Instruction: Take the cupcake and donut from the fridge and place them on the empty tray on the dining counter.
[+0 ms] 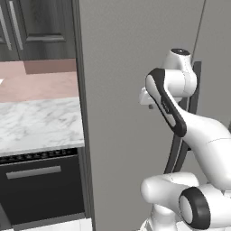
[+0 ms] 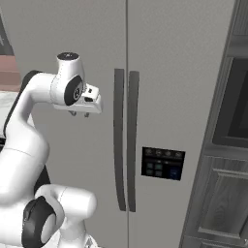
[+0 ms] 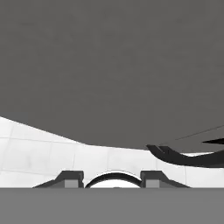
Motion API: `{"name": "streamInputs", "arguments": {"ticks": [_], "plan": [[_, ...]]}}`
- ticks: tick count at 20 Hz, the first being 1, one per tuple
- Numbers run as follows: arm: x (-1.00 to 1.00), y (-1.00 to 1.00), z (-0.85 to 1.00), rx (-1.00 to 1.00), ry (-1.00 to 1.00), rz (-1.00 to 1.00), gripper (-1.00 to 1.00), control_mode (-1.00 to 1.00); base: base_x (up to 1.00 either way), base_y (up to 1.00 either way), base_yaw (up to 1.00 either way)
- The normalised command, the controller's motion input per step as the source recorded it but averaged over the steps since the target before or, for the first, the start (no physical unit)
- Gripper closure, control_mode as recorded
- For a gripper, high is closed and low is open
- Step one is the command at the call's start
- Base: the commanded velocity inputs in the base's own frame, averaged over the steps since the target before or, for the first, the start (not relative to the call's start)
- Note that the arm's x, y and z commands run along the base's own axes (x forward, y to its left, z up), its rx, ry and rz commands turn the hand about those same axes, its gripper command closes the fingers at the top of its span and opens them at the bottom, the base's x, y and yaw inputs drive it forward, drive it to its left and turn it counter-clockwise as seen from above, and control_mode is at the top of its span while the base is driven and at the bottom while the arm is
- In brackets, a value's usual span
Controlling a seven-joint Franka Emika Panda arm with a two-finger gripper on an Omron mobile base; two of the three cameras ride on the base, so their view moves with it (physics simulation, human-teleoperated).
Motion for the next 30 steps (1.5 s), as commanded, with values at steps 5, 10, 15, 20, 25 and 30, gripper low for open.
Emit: {"name": "streamInputs", "arguments": {"ticks": [5, 10, 15, 20, 25, 30], "plan": [[-0.68, 0.09, 0.02, 0.00, -0.19, 0.00, -1.00, -1.00, 0.00, 0.00, 0.00], [-1.00, 0.18, 0.17, -0.12, -0.57, 0.00, -1.00, -1.00, 0.00, 0.00, 0.00], [-0.86, 0.05, 0.09, -0.13, -0.38, -0.02, -1.00, -1.00, 0.00, 0.00, 0.00], [-0.57, -0.12, 0.40, 0.02, -0.03, -0.05, -1.00, -1.00, 0.00, 0.00, 0.00], [-0.49, -0.12, 0.45, 0.09, 0.00, 0.00, -1.00, -1.00, 0.00, 0.00, 0.00], [-0.15, -0.03, 0.10, 0.02, 0.00, 0.00, -1.00, 1.00, -0.80, -0.19, 0.00]]}}
